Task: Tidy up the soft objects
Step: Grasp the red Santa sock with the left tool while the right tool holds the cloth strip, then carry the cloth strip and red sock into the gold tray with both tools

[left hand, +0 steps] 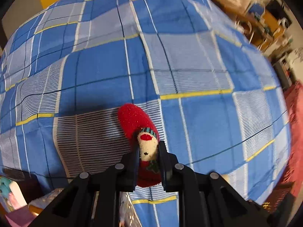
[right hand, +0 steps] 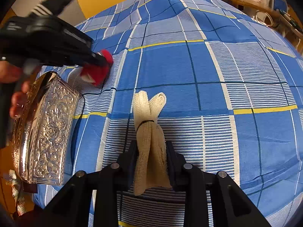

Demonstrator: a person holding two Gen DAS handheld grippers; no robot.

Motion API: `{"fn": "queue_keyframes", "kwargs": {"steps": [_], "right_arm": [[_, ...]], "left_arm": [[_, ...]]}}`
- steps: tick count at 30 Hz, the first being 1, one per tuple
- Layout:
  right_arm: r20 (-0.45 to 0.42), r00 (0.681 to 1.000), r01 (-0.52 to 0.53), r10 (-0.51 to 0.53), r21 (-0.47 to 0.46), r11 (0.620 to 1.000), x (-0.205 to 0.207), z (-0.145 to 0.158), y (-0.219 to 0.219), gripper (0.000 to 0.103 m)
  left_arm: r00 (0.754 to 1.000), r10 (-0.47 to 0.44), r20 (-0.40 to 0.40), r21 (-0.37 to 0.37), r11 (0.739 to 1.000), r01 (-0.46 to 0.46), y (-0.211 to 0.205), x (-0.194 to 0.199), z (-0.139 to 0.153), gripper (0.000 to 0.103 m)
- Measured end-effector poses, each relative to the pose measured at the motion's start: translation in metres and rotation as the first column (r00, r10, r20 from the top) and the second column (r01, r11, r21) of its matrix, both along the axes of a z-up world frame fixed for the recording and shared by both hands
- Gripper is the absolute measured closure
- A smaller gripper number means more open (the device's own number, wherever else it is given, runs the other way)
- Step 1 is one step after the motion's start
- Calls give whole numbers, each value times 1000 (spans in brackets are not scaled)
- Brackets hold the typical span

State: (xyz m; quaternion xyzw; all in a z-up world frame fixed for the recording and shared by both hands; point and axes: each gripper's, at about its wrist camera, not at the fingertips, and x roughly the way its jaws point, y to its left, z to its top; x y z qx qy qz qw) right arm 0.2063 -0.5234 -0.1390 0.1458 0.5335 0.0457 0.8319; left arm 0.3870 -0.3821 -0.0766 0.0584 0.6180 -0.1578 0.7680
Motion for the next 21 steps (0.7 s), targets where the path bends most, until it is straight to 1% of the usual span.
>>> {"fn": "queue_keyframes", "kwargs": {"steps": [3,6,10,12,14,15,17,19,21], "right_arm": [[0,1000,2,-2,3,1000,-2,0,2,74],[-2,1000,6,-6,10,1000,-3,-1,-1,74],[14,1000,2,-2,-17,1000,-6,0,3,75],[29,1000,1,0,-36,999,-9,3,6,80],[42,999,19,-18,-28,999,-12,6,4,83],[46,999,27,-26,-19,999,-13,7,3,85],[49,998,45,-45,1,999,-15,7,-2,86],[45,997,61,-63,26,998,-17,7,-7,86],[44,996,78,-80,48,996,-18,6,-10,86]], "left_arm": [[999,-22,30,-78,997,24,11,-12,23,86],[995,-61,77,-161,984,73,19,-32,46,86],[988,-84,126,-267,957,116,35,-67,68,86],[983,-109,146,-321,935,151,51,-91,82,86],[976,-113,187,-351,920,174,70,-114,97,86],[972,-123,198,-374,908,191,80,-125,105,86],[964,-110,240,-423,882,206,109,-149,126,86],[961,-100,259,-448,869,211,142,-168,140,86],[962,-57,266,-470,864,181,176,-179,144,86]]}}
